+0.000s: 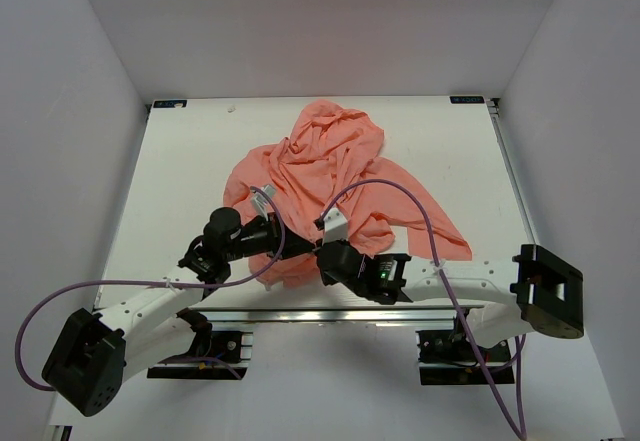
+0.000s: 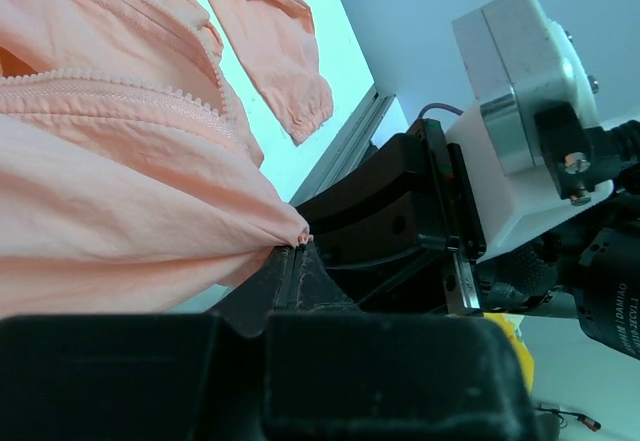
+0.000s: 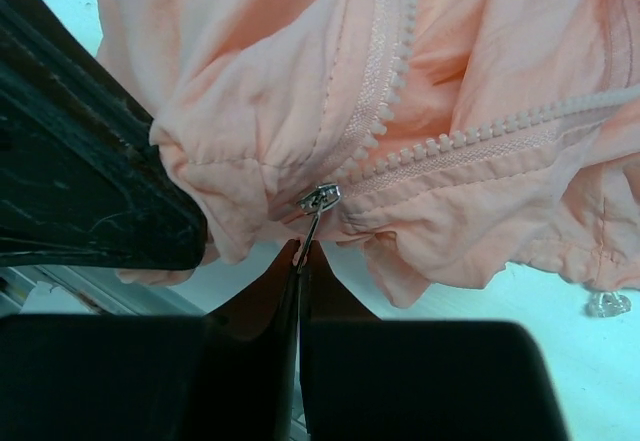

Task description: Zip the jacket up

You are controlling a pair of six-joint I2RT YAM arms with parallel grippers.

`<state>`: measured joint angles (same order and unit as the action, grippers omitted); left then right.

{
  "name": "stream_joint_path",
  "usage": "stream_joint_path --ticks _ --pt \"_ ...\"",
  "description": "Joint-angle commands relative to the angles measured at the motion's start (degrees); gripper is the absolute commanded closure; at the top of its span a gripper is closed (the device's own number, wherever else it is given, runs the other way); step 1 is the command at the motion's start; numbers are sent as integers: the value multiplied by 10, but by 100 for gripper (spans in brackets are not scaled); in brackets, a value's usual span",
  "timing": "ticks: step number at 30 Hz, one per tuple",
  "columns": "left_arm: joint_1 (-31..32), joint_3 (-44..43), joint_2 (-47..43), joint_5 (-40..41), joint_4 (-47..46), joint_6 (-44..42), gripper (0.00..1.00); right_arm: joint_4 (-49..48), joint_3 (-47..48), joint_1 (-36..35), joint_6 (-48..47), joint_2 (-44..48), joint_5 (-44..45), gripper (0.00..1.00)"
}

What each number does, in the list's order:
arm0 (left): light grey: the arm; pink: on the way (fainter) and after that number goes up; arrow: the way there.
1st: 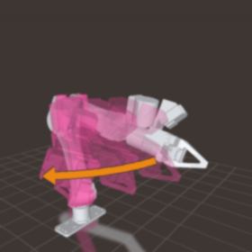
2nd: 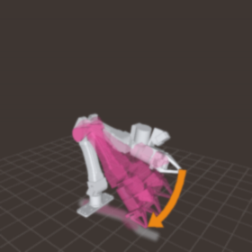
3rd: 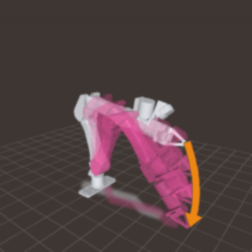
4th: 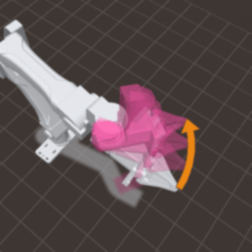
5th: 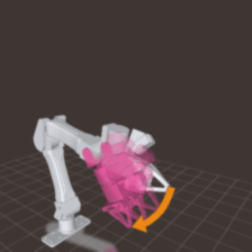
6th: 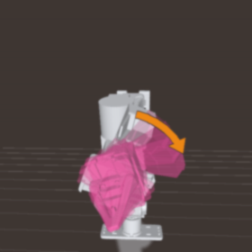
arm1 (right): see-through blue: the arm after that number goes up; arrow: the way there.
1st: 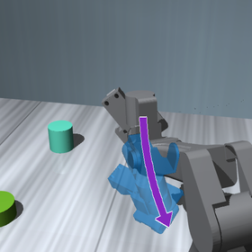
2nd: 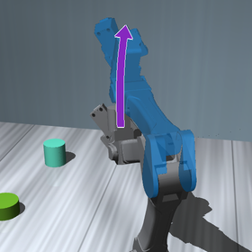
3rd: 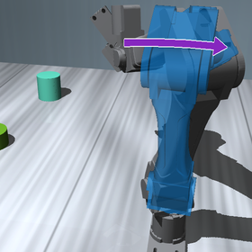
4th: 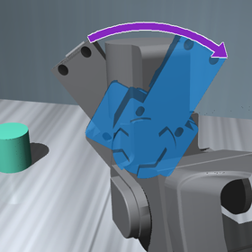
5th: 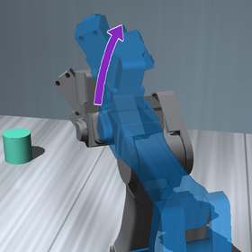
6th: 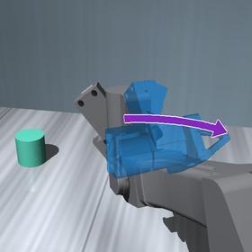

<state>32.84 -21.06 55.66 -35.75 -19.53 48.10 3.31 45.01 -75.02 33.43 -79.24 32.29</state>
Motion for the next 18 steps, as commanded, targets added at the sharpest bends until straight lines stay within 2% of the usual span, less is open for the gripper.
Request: stream_joint_path --ticks 1,4,12,18 --pt "-1 5 -14 5 0 -1 100 -23 24 -2 -4 17 14 100" --pt "-1 1 -14 11 20 -12 100 -21 23 -1 -27 40 -14 100" --pt "-1 -3 -19 23 59 -30 100 63 51 74 -66 55 -222 100" --pt "-1 -15 -19 26 89 -49 100 165 85 102 -105 57 -274 100"
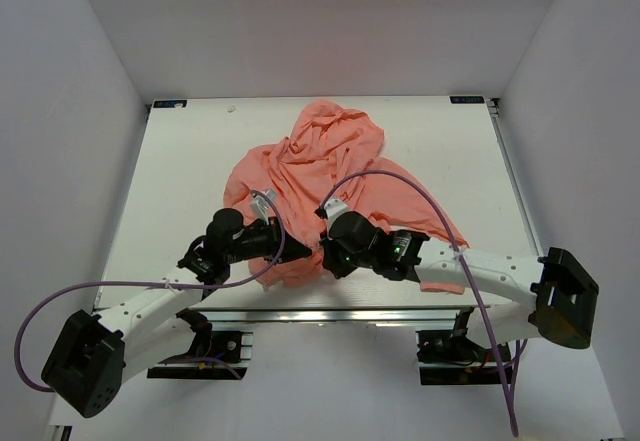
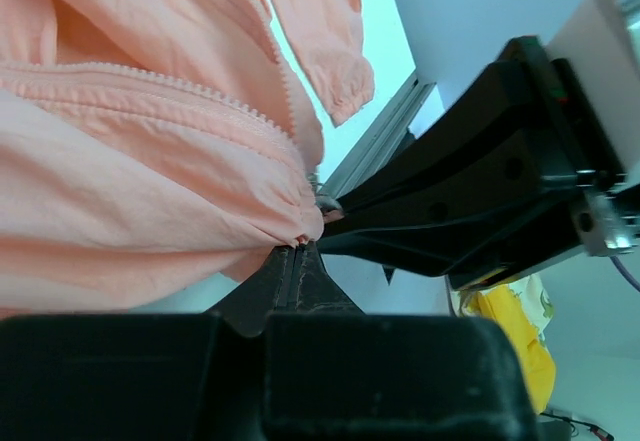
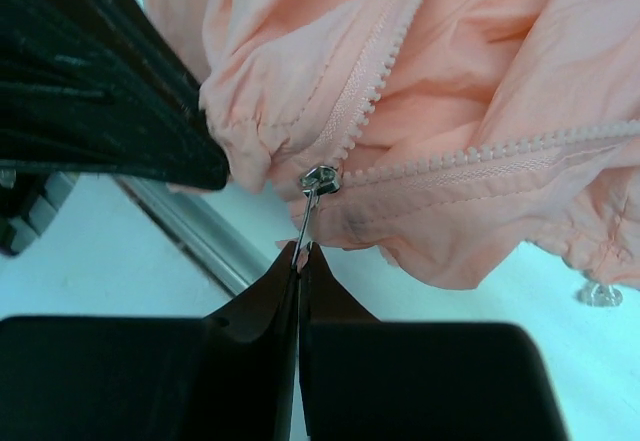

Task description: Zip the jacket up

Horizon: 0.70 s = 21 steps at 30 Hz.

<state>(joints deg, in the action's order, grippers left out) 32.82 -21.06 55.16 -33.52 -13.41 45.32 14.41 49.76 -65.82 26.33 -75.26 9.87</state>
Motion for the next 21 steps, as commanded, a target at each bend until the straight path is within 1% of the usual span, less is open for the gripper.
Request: stream_joint_path --ticks 1,4,5,6,8,11,15,18,19,20,21 --pt "0 -18 -15 5 36 -28 100 64 40 15 -41 20 -50 100" --pt "0 -29 -18 12 75 -47 100 80 45 46 -52 37 -91 100" --pt "0 -32 -18 13 84 -51 100 78 46 50 -66 44 -132 100" --pt "0 -37 -18 14 100 -59 100 80 50 54 -72 45 -144 100" --pt "0 -42 -19 13 116 -66 100 92 68 67 -86 39 -185 100" --pt "0 -46 -24 12 124 -73 100 131 90 76 -100 21 -211 100" --pt "0 -49 -30 6 124 -79 100 170 101 79 -109 3 -202 100" --pt "1 -56 -27 -11 127 -87 100 154 97 78 -105 -1 -199 100" --pt "2 -66 -24 -15 131 -90 93 148 97 78 -104 -1 -201 100" --pt "4 -72 -22 -16 156 -93 72 142 97 78 -101 -2 -202 100" --pt "6 -77 -18 -14 166 -99 60 135 95 78 -98 -2 -202 100"
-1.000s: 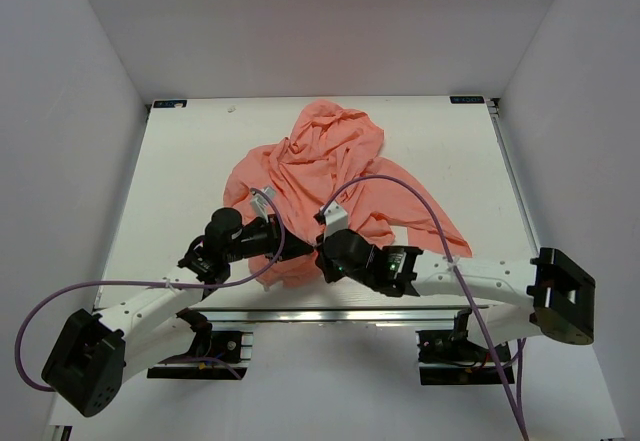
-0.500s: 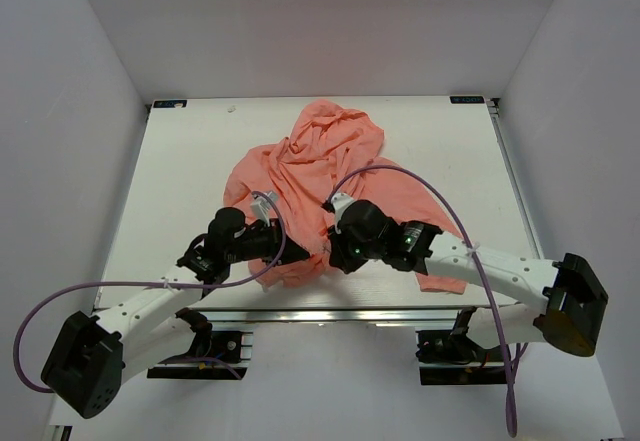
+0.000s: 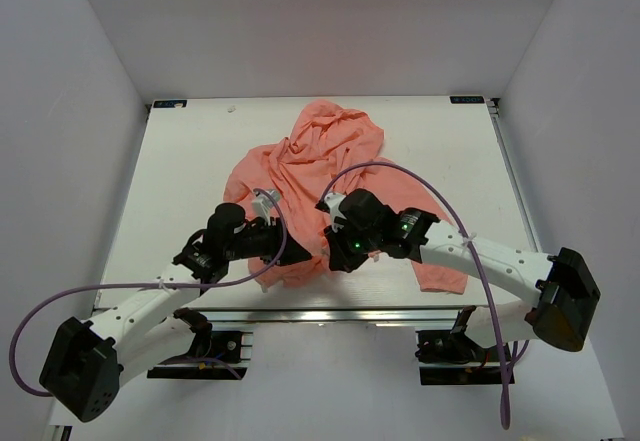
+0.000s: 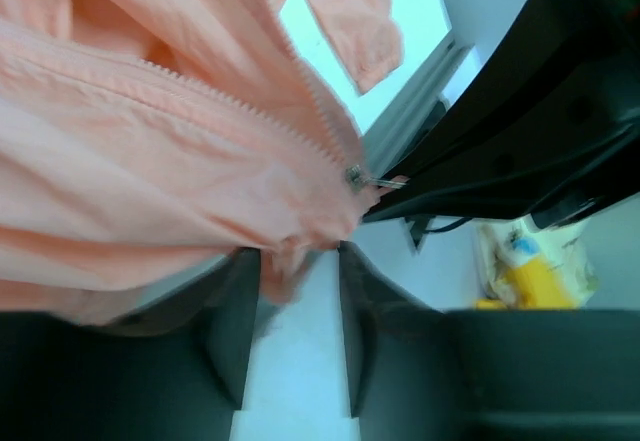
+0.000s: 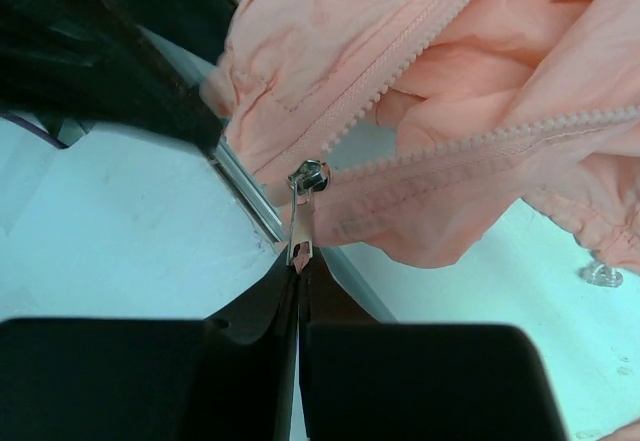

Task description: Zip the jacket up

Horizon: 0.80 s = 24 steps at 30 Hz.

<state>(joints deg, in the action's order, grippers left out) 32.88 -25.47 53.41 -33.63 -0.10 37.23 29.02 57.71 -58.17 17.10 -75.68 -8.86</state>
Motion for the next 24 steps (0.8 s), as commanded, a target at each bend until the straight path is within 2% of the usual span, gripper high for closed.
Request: stream_joint_path --ticks 1,3,5,6,7,14,18,20,22,24 --pt "6 -36 -1 -13 40 -20 49 -26 15 2 -2 1 -17 100" --pt "6 -42 -6 -6 60 -18 29 -39 14 2 4 -1 -19 100" --pt "6 -42 -15 -7 65 -11 20 -53 14 2 11 -1 -22 100" --pt "6 -41 -19 -9 66 -2 7 -58 13 2 14 -2 -22 100" --pt "6 -41 -29 -10 68 5 2 -63 9 2 17 -1 -23 100" --pt "6 -3 -62 -16 37 114 2 -106 -6 2 43 2 -25 100" --pt "6 -1 -81 1 48 135 2 -126 -18 3 53 0 -16 100" --pt "6 -3 -84 -14 22 143 3 -135 -24 2 56 2 -13 100" --pt "6 -19 -76 -16 26 140 5 -146 -27 3 61 5 -12 100" --pt "6 -32 -59 -14 36 136 13 -153 -32 2 64 9 -15 100"
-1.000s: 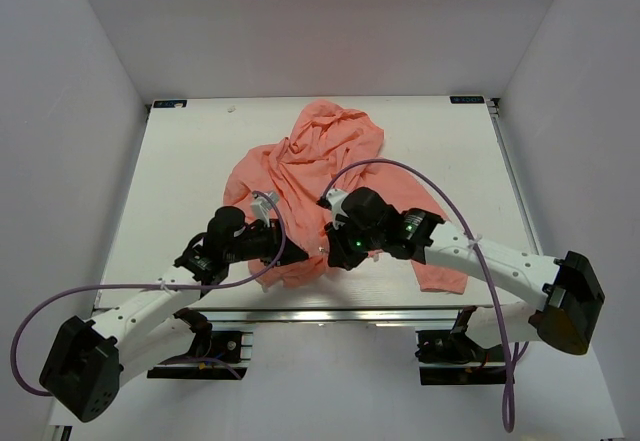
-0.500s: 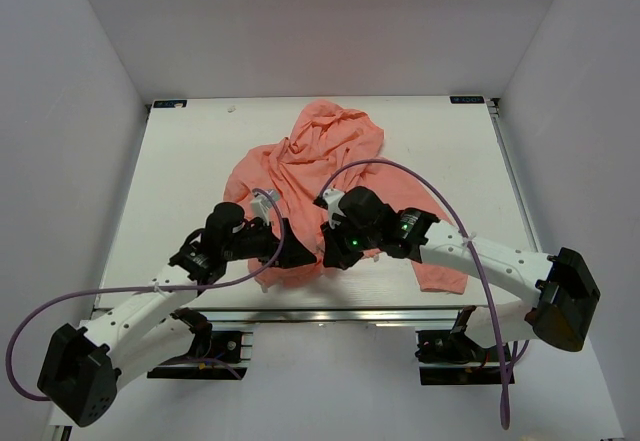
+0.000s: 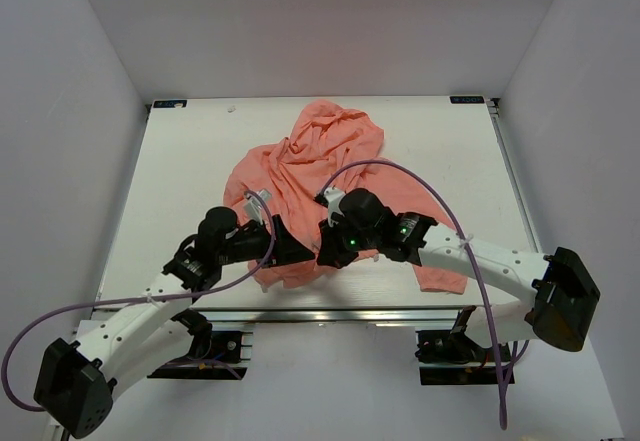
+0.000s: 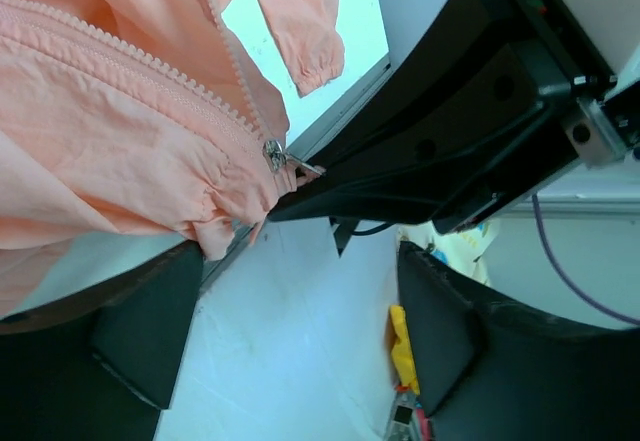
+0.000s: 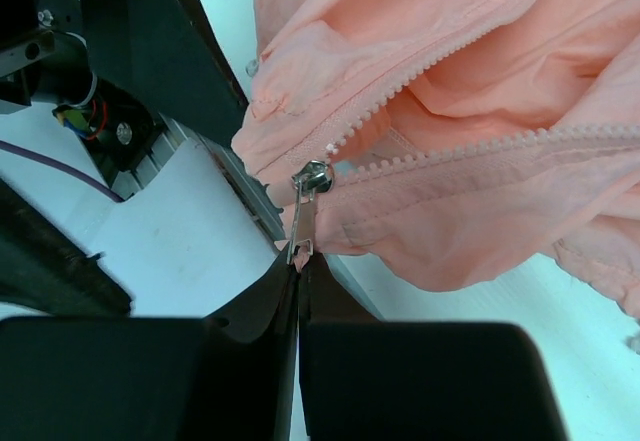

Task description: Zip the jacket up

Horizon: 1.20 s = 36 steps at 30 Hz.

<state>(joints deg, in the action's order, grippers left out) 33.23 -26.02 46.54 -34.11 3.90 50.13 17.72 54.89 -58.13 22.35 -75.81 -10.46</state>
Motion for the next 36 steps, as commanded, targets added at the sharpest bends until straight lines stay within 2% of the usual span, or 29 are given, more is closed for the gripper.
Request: stream_joint_path --ticks 1,4,7,11,12,13,15,18,21,24,26,29,30,31,33,36 --pt "3 -32 16 -10 -6 6 16 -46 -7 1 15 16 -2 100" --pt "3 -25 36 -20 -34 11 30 -63 -22 2 23 31 4 100" --pt "3 -23 55 -28 -70 18 34 -67 -29 1 29 39 3 100" --pt "5 -15 65 -11 -87 28 34 -84 -42 2 31 46 -11 100" --pt "6 -12 66 0 -95 30 33 -89 -45 1 32 48 -13 100" --pt "8 -12 68 9 -99 30 25 -92 -51 1 32 50 -19 100" --pt "10 -16 77 25 -98 30 17 -95 -54 1 33 49 -24 100" --pt "14 -13 86 35 -119 36 16 -99 -56 1 36 45 -29 100" --pt "19 -17 95 55 -125 38 21 -103 -55 1 38 39 -38 100" --pt "21 -18 108 60 -134 38 31 -109 -57 1 38 39 -41 100" --pt "23 -18 114 56 -144 39 43 -110 -58 1 36 41 -39 100" --pt "25 -16 121 55 -153 38 55 -113 -58 2 37 39 -42 100" --pt "25 -15 122 55 -156 38 66 -112 -58 1 36 37 -43 100" --pt "25 -14 122 55 -159 39 71 -112 -58 1 38 36 -40 100" --pt "25 -12 118 52 -160 38 76 -106 -55 1 38 34 -29 100" --pt "25 -9 113 51 -155 33 76 -100 -51 2 38 34 -22 100"
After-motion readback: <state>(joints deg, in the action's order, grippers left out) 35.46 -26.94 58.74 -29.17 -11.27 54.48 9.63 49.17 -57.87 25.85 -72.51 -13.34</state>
